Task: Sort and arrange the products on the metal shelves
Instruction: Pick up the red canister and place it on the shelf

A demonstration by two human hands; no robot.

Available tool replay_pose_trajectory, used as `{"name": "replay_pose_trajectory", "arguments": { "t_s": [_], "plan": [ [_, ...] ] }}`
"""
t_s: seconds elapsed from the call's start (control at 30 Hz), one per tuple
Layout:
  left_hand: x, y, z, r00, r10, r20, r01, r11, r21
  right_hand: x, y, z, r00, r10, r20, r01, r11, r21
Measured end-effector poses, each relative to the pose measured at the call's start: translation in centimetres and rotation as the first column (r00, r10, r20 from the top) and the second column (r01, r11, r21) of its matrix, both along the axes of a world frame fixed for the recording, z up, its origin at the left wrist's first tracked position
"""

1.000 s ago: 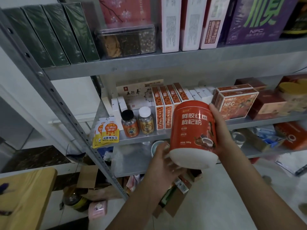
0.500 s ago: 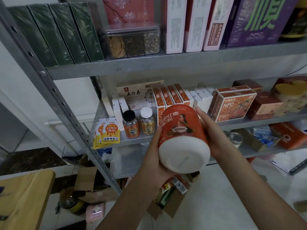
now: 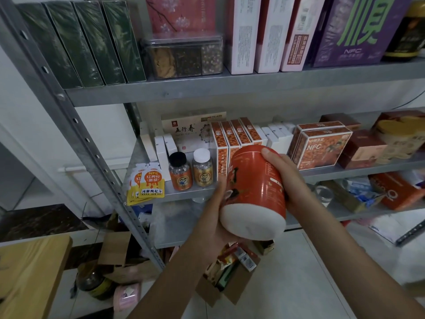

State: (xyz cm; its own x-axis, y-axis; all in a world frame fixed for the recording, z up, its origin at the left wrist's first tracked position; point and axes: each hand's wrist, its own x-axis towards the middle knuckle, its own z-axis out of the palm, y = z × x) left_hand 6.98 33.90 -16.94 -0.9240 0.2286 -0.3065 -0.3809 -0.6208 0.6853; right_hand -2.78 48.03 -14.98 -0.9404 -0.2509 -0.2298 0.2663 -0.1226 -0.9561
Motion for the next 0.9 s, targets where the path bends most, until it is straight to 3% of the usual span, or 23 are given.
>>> {"name": "replay_pose_trajectory", "arguments": {
  "t_s": [0.13, 0.27, 0.43, 0.53, 0.63, 0.8, 0.9],
  "plan": [
    [0.0, 0.6, 0.7, 0.994, 0.073, 0.080, -0.075, 0.997, 0.025, -0.1, -0.2, 1.1, 0.999, -0.019, -0.026, 0.021, 0.998, 0.059],
    [-0.1, 0.5, 0.6, 0.975, 0.057, 0.216, -0.093, 0.983, 0.161, -0.7, 0.1, 0.8, 0.990, 0.094, 0.108, -0.070, 0.976, -0.208],
    [0.3, 0.9, 0.2, 0.973, -0.043, 0.227, -0.043, 0.931, 0.363, 0.4, -0.2, -1.9, 0.970, 0.198, 0.137, -0.121, 0.891, -0.437],
    [0.6, 1.0, -0.4, 0.979, -0.044, 0.201, -0.031, 0.934, 0.357, 0.4, -0.5, -2.4, 0.978, 0.164, 0.132, -0.091, 0.894, -0.438],
    [0.4, -0.1, -0.7, 0.979, -0.058, 0.193, 0.006, 0.966, 0.257, 0.1, -0.2, -2.3, 0.985, 0.150, 0.084, -0.107, 0.916, -0.387],
    [0.0, -1.2, -0.3, 0.994, -0.098, -0.050, 0.106, 0.975, 0.195, -0.4, -0.1, -1.4, 0.998, 0.040, -0.050, -0.045, 0.992, -0.119],
    [-0.3, -1.1, -0.2, 1.000, -0.019, -0.013, 0.020, 0.994, 0.106, -0.5, -0.6, -0.7, 0.994, -0.009, -0.111, 0.000, 0.997, -0.083]
  ]
}}
